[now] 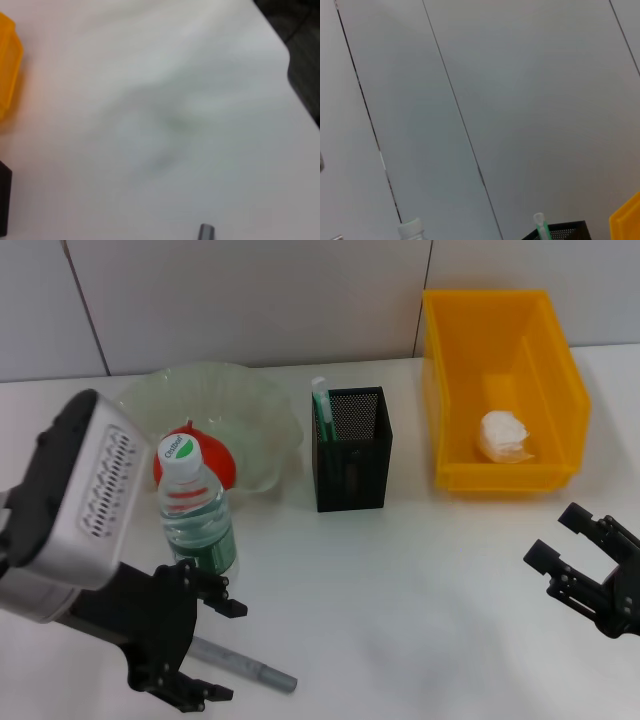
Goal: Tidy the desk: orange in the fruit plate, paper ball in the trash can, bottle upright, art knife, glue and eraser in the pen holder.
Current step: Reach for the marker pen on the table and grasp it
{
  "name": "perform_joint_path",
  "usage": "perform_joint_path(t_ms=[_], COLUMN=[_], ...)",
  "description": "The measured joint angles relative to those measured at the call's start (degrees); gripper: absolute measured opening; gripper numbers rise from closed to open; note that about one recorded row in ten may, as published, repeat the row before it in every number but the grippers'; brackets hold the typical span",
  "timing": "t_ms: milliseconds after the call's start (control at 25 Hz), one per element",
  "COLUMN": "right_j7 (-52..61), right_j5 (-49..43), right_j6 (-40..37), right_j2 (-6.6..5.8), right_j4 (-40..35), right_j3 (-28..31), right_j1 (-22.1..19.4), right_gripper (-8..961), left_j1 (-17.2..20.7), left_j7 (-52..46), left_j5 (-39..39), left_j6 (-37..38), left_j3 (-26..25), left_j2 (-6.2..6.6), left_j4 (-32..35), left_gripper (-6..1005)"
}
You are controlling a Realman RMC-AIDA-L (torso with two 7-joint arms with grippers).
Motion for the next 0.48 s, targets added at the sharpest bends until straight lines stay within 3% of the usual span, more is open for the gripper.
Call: perform_joint_path(t_ms=[480], right_j7=[0.5], right_j5=[0.0], right_j6=[-0.7], right_j2=[0.0], right_j4=[-0.6], right_j3=[0.0], right_j1=[0.2], right_gripper=[825], left_j1=[-3.3], left_j7=[-2.8], left_j5=[7.8], left_j6=[-3.0], left_j3=[6.0], left_j2=[-0.82], left_j4=[1.6], left_gripper=[765])
